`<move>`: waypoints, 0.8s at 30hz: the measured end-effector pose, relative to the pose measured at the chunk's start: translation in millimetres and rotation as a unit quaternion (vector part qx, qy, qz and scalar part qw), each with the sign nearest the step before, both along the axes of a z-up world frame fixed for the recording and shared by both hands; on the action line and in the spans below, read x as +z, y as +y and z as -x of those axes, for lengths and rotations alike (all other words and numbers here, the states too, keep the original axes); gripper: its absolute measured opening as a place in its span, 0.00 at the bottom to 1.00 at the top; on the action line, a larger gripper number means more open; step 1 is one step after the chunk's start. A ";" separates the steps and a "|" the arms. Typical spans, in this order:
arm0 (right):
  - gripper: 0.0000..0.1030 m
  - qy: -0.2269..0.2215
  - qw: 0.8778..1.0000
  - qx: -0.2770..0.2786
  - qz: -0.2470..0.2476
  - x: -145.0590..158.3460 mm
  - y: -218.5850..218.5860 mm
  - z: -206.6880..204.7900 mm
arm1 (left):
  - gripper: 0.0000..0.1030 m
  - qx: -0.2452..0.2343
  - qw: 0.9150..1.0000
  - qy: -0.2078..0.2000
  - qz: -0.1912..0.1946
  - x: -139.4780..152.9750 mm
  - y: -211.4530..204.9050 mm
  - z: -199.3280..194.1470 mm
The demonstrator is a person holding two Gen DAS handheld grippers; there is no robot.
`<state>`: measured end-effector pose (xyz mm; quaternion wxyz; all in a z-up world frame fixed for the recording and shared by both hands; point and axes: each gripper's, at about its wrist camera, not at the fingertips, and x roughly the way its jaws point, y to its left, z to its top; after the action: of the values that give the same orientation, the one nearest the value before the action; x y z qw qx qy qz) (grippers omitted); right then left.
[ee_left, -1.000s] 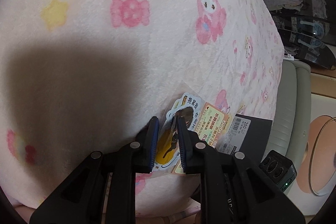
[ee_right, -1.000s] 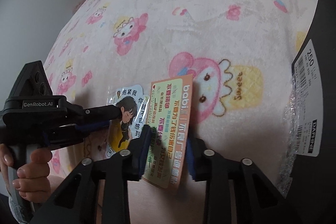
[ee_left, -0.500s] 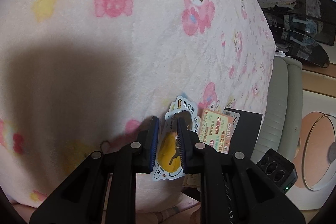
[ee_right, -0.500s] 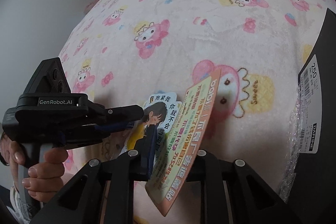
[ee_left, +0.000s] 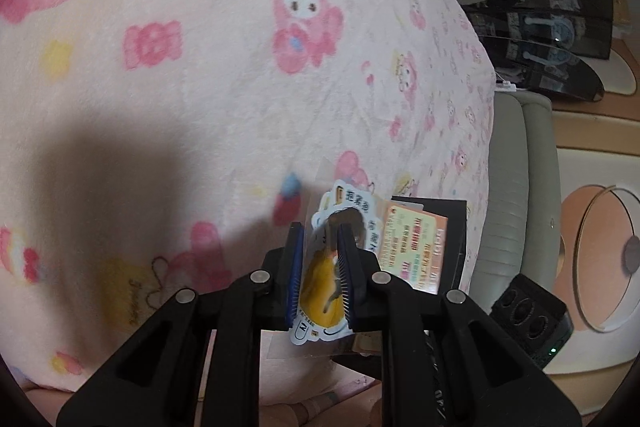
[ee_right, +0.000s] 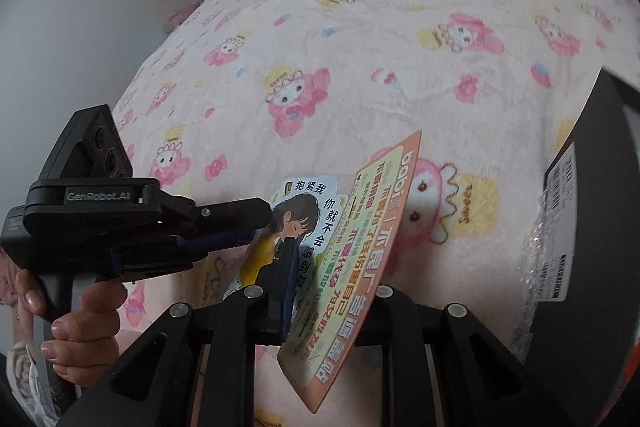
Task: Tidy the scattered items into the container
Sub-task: 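Carry the sticker card with the left tool while the right tool carries the paper card over the box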
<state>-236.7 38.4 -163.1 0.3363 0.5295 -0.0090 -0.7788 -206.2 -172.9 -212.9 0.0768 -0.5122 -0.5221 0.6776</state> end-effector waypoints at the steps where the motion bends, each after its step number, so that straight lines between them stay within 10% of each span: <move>1: 0.16 0.006 1.000 0.002 0.003 6.5 1.1 -2.4 | 0.12 -0.004 1.000 0.005 -0.006 3.1 2.6 -0.1; 14: 0.16 0.067 0.998 -0.006 0.017 94.0 88.6 -40.2 | 0.12 -0.054 0.995 0.088 -0.013 86.6 98.9 -5.2; 24: 0.16 0.071 0.996 -0.054 0.024 99.3 168.9 -28.6 | 0.12 -0.119 0.989 0.086 0.023 108.7 194.5 15.5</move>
<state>-208.1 207.3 -63.8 0.3062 0.4633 -0.0328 -0.8310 -221.7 21.5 -104.2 0.1900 -0.5121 -0.4334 0.7169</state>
